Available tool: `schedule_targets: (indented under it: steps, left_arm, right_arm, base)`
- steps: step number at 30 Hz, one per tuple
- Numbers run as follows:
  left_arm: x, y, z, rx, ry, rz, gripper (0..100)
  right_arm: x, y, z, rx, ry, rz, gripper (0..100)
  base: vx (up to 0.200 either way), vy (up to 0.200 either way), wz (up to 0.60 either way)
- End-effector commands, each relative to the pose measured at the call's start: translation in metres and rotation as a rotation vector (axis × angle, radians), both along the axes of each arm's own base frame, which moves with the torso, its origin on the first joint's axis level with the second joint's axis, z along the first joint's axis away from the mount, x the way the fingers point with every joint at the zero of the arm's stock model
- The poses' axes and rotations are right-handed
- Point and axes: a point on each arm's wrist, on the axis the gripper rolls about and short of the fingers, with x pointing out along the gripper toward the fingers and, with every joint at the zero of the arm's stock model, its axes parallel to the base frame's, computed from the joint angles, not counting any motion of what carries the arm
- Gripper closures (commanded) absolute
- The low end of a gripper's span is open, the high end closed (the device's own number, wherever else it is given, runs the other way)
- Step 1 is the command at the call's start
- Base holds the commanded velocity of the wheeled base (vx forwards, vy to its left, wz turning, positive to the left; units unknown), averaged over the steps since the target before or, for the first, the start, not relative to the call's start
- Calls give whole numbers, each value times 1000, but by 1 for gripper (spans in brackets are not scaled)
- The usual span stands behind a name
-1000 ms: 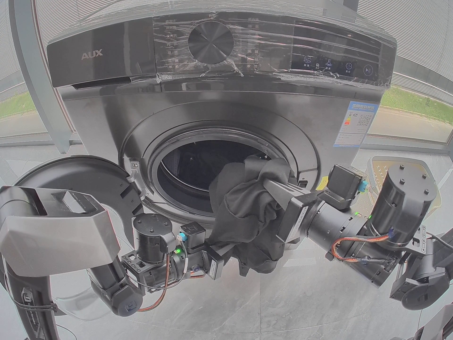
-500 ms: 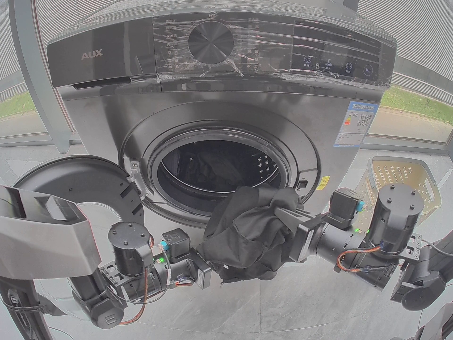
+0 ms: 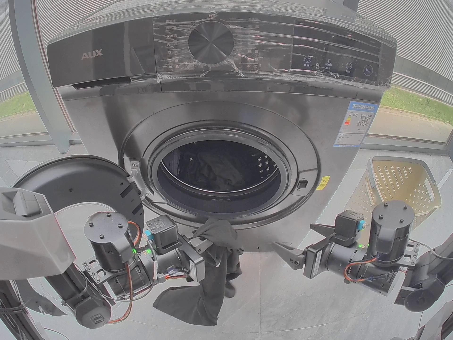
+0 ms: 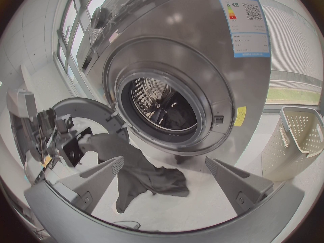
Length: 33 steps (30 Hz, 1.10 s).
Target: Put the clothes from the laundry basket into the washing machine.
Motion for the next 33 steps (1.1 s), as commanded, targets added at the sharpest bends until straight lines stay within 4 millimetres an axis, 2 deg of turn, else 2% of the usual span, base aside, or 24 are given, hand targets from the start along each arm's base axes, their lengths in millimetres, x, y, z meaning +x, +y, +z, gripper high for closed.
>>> schedule_targets:
  steps: [1,4,15,20,33]
  left_arm:
    - [0,-1,5,-12,-17,-3,100]
    - [-1,-1,5,-12,-16,-7,100]
    - [-4,-2,3,-6,-7,-27,100]
    - [-3,-3,3,-8,-9,-29,100]
    - [-4,-5,3,-9,-8,-43,100]
  right_arm:
    - [-6,2,-7,-32,16,35,0]
    - [-9,9,-17,-63,33,98,0]
    - [0,27,-32,-98,9,138,0]
    - [3,33,-32,-91,0,143,0]
    - [33,56,-40,-80,-49,126,0]
  base:
    - [0,0,0]
    - [0,0,0]
    - [0,0,0]
    - [0,0,0]
    - [0,0,0]
